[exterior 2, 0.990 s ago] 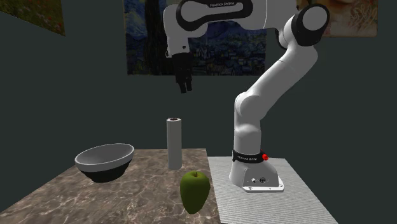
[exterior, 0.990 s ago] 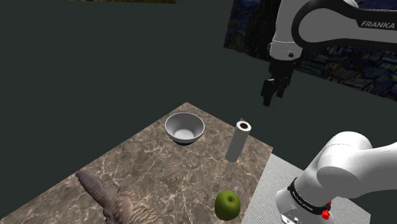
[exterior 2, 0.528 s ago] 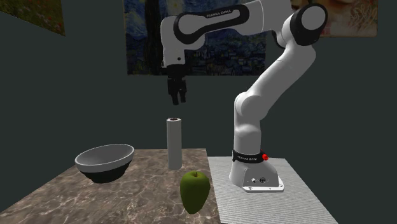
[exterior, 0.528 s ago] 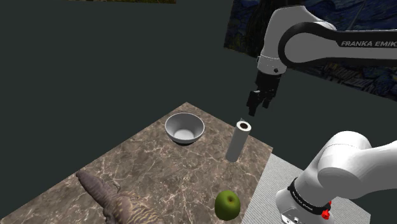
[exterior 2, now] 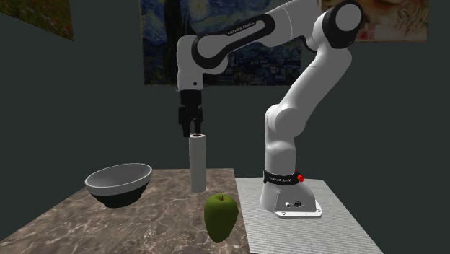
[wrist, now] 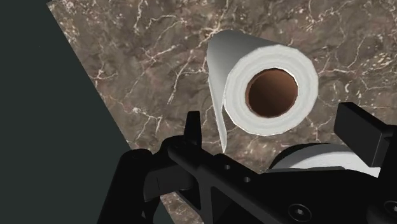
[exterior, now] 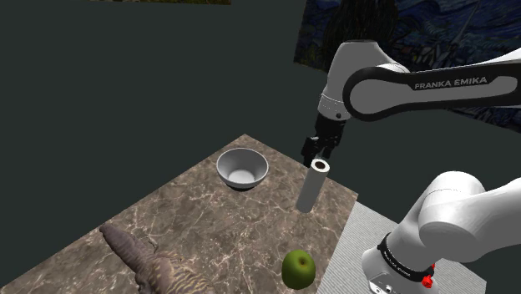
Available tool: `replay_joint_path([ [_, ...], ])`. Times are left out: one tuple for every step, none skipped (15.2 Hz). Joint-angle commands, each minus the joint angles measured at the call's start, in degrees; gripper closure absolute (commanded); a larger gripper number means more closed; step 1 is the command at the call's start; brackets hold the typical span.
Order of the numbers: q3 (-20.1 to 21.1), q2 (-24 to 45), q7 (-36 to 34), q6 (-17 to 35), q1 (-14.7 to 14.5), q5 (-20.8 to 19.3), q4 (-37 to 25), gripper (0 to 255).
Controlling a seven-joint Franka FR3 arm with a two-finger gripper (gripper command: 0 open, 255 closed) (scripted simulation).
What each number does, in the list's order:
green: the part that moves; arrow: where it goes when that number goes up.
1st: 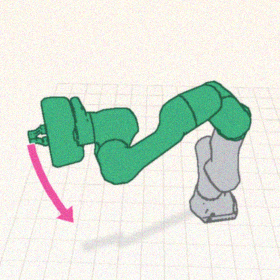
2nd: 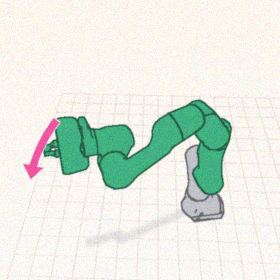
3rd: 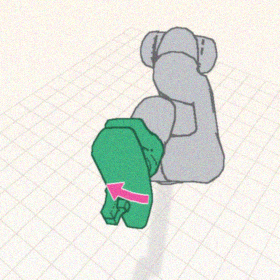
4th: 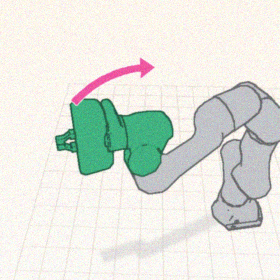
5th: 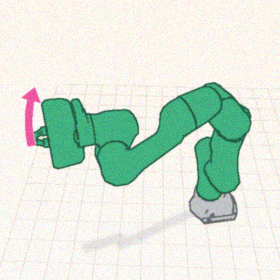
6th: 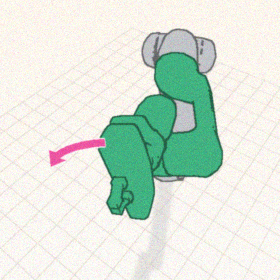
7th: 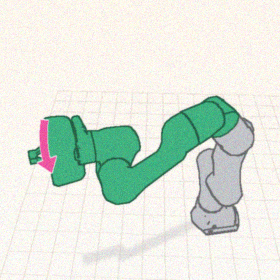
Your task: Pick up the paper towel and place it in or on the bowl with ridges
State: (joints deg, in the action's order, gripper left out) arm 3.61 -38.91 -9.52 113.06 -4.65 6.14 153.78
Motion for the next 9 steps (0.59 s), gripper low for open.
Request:
replay_joint_path([
  [0.1, 0.8, 0.1, 2.2, -0.1, 0.2, 1.2, 0],
  [0.1, 1.1, 0.1, 3.1, -0.1, 0.3, 1.8, 0],
  [0.2, 1.4, 0.1, 4.0, -0.1, 0.4, 2.4, 0],
  [0.3, 1.7, 0.2, 4.9, -0.2, 0.4, 3.0, 0],
  [0.3, 1.9, 0.2, 5.4, -0.2, 0.5, 3.4, 0],
  [0.3, 1.9, 0.2, 5.4, -0.2, 0.5, 3.4, 0],
  [0.3, 1.9, 0.2, 5.4, -0.2, 0.5, 3.4, 0],
  [0.3, 1.9, 0.2, 5.4, -0.2, 0.5, 3.4, 0],
  [0.3, 1.9, 0.2, 5.4, -0.2, 0.5, 3.4, 0],
])
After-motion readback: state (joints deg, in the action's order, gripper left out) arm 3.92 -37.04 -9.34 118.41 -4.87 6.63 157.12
